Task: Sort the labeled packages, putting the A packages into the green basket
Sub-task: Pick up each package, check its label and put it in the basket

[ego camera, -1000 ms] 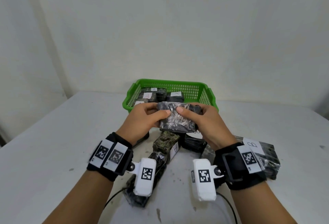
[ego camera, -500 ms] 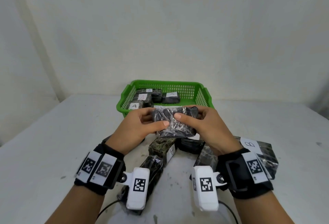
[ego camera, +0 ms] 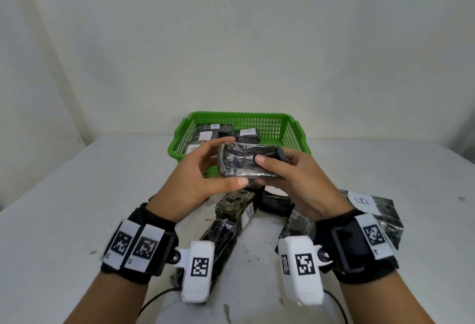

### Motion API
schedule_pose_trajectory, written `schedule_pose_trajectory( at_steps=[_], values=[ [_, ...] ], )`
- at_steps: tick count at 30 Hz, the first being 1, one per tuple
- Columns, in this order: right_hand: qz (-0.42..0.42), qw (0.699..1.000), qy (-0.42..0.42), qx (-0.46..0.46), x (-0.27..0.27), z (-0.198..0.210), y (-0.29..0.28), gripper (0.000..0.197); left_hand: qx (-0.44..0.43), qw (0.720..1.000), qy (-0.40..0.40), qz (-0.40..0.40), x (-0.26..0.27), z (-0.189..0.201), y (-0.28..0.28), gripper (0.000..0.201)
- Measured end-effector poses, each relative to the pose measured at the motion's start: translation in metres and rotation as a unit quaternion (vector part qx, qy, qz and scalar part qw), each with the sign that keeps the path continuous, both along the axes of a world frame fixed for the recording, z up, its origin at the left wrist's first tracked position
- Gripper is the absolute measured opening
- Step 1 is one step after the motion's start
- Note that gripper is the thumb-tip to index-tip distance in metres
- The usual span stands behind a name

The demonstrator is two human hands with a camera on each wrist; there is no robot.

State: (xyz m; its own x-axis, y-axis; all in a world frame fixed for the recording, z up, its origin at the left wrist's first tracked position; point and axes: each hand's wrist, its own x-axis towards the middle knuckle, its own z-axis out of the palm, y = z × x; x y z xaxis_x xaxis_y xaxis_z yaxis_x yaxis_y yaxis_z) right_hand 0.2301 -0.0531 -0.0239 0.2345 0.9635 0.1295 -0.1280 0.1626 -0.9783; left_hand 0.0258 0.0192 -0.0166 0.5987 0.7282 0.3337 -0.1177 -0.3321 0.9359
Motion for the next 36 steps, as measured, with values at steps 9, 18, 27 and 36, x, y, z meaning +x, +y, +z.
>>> schedule_pose_trajectory(
  at_steps=[9, 18, 27, 36],
  values=[
    [-0.060, 0.991, -0.119, 0.002, -0.004, -0.004, 0.001, 0.042, -0.030, 0.998, 0.028, 0.055, 0.004, -0.008, 0.004, 0.041],
    [-0.022, 0.994, -0.107, -0.002, 0.001, -0.005, 0.001, 0.049, -0.087, 0.995, 0.002, 0.044, 0.003, -0.010, 0.006, 0.052],
    [-0.056, 0.988, -0.142, 0.018, -0.003, -0.003, -0.002, 0.052, -0.051, 0.997, 0.019, 0.062, 0.002, -0.007, 0.003, 0.050],
    [0.048, 0.996, -0.049, -0.051, -0.001, -0.003, -0.002, 0.061, 0.041, 0.998, 0.030, 0.046, -0.001, -0.003, -0.002, 0.072]
  ],
)
